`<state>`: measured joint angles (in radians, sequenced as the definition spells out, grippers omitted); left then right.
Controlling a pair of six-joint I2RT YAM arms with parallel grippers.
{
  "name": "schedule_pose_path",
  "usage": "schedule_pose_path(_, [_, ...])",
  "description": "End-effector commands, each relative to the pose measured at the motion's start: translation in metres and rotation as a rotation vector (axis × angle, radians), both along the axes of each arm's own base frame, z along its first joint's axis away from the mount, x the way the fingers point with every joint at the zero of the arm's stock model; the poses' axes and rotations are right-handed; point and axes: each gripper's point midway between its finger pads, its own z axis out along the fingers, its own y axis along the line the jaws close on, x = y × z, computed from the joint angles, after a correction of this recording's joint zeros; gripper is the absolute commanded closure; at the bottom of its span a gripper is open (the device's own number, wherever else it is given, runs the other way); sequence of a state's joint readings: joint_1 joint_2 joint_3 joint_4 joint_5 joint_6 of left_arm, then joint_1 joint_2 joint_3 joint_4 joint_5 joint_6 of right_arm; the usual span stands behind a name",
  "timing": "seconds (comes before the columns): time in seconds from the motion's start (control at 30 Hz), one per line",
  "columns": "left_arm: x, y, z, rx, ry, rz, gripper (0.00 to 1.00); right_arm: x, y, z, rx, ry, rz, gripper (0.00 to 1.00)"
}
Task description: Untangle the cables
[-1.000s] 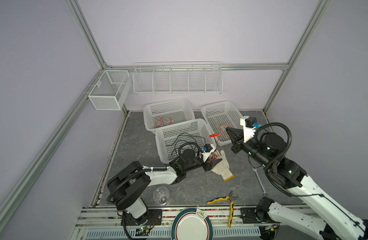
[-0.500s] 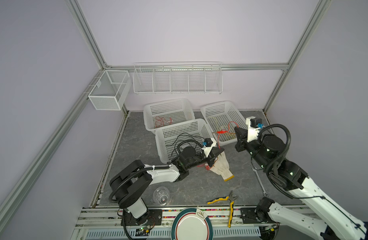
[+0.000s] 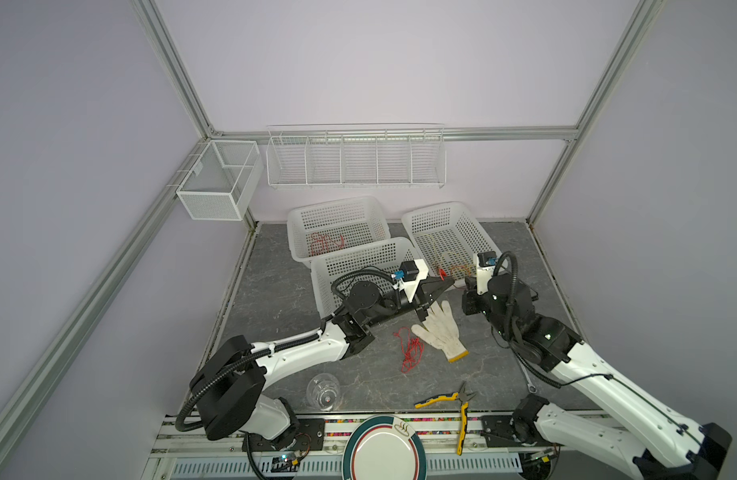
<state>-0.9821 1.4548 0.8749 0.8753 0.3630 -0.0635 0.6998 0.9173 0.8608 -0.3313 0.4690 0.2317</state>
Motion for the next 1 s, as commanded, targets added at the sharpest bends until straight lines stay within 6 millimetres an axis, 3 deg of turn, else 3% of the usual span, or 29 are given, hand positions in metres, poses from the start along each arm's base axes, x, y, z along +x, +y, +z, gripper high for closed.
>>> schedule_pose_path(0.0, [0.002, 0.002, 0.009, -0.006, -0.018, 0.028, 1.0, -0.008, 0.009, -0.002, 0.034, -0.007, 0.082, 0.93])
schedule_pose_path(0.17, [0.015, 0.006, -0.005, 0.024, 0.024, 0.106, 1.0, -0.024, 0.032, -0.001, 0.061, -0.004, 0.255, 0.93])
schedule_pose_path(0.37, [0.014, 0.003, -0.023, 0.06, 0.065, 0.086, 1.0, -0.034, 0.053, 0.011, 0.141, -0.03, 0.374, 0.93])
schedule_pose_path(0.73, [0.007, -0.001, -0.068, 0.175, 0.155, 0.037, 1.0, -0.033, 0.067, 0.027, 0.149, -0.055, 0.441, 0.93])
schedule_pose_path(0.97, [0.011, 0.002, -0.095, 0.251, 0.175, 0.071, 1.0, -0.028, 0.059, 0.036, 0.142, -0.046, 0.39, 0.93])
